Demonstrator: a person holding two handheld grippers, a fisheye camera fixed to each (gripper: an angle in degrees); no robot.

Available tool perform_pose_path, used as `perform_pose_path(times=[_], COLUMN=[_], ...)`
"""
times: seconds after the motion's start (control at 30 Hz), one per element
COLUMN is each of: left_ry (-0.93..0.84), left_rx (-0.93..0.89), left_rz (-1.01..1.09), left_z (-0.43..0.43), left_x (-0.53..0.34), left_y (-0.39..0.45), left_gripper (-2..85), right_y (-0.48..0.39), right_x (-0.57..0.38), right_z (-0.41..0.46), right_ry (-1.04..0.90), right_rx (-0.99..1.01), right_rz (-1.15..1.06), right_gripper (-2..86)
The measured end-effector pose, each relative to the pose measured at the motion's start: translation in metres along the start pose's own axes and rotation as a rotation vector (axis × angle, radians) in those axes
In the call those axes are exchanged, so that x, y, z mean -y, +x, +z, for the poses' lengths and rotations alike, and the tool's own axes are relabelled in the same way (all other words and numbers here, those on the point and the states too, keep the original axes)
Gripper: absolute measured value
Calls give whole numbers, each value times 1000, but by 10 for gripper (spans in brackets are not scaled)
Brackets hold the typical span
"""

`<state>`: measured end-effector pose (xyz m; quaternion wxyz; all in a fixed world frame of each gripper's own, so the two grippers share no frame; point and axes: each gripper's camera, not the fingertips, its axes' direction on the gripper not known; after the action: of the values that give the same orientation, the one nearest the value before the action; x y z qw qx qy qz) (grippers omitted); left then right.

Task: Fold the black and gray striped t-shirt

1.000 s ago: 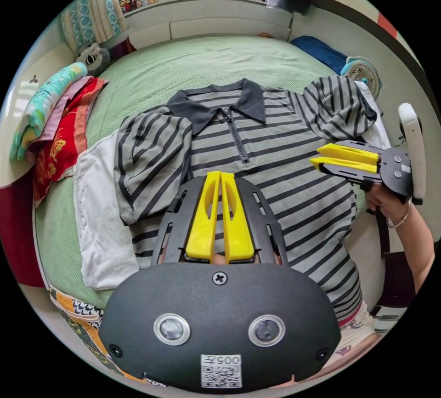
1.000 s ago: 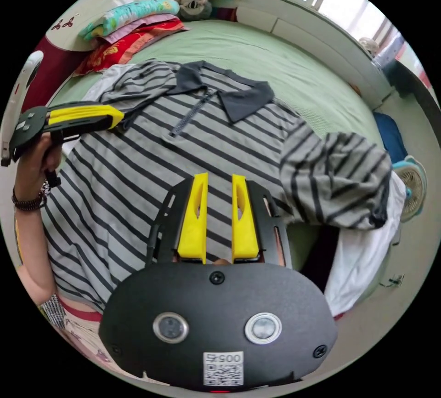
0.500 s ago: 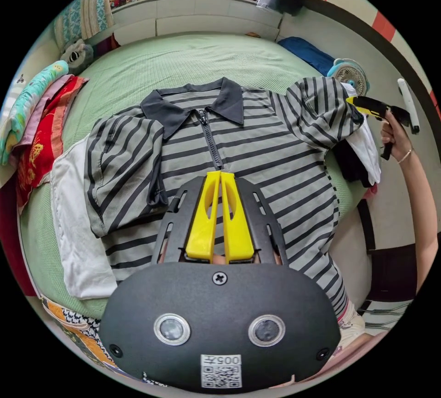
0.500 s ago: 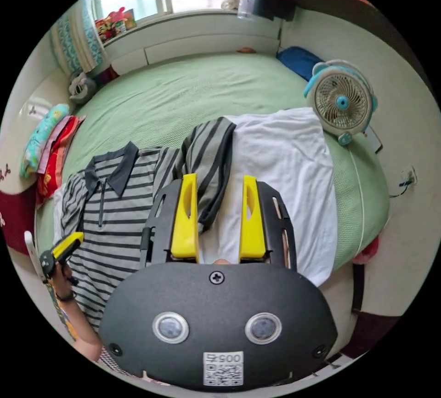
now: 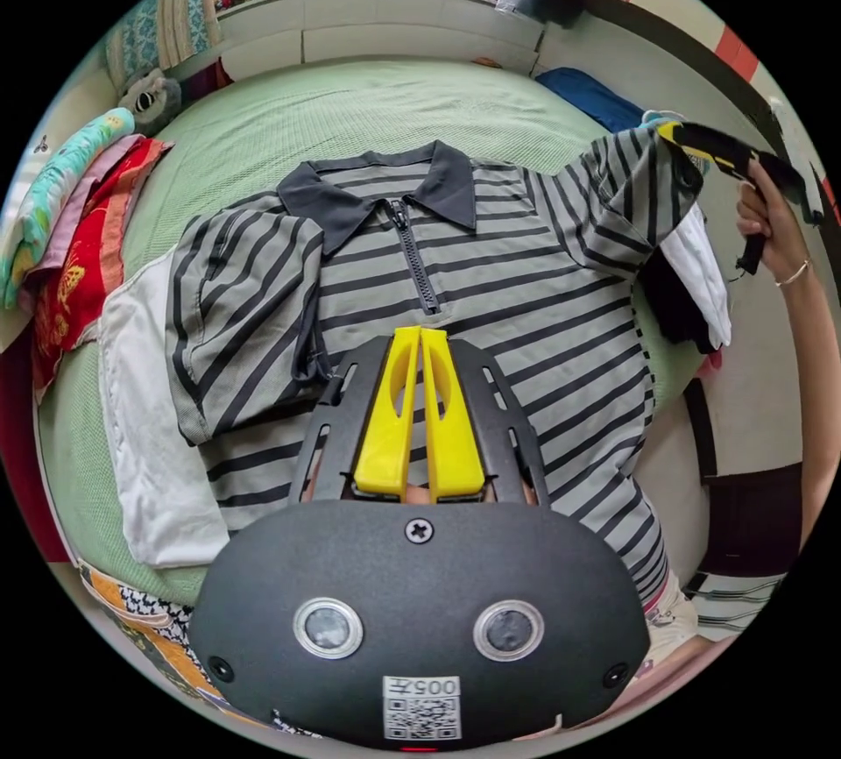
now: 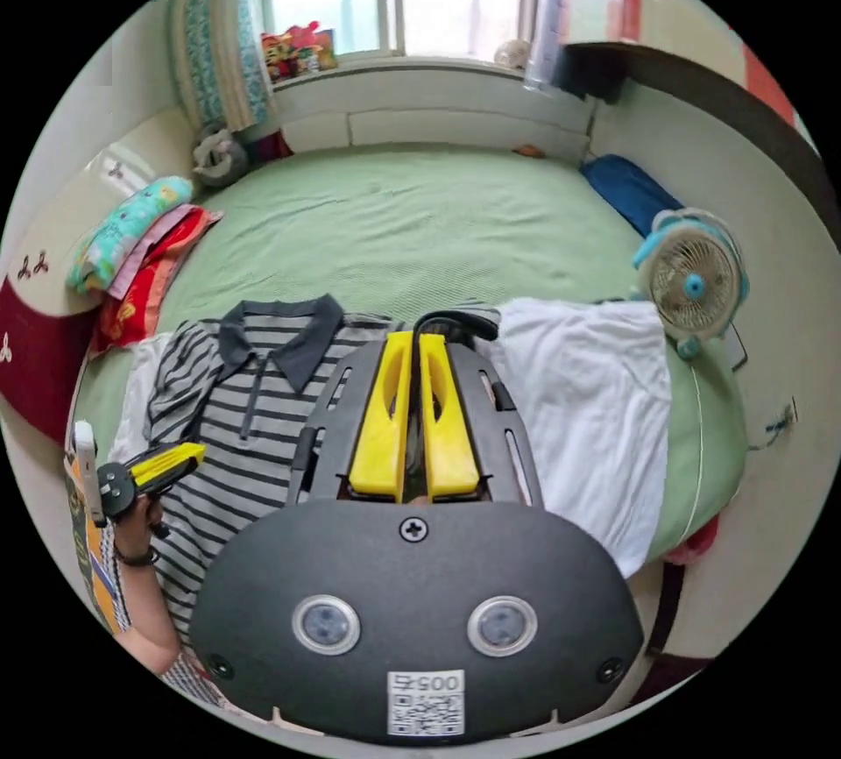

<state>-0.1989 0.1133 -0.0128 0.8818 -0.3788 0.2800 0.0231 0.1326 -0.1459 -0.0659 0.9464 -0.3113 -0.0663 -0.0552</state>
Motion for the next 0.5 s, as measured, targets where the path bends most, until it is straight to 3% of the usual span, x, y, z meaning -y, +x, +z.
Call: perform_pose_path(times=[0.23,0.5], left_ry=[-3,4], left_rx=[-23,-32], left_rz=[-30,-44], left_z=[0,-3], left_x=[1,4], left_y=[-12,-24], left_gripper=[-7,-6], right_y=[-97,-36], right_x=[13,-18], right_z=[62,102], right_ry=[-263,-352], right_rx=[179,23], right_rz=[-240,-118], right_gripper=[64,94])
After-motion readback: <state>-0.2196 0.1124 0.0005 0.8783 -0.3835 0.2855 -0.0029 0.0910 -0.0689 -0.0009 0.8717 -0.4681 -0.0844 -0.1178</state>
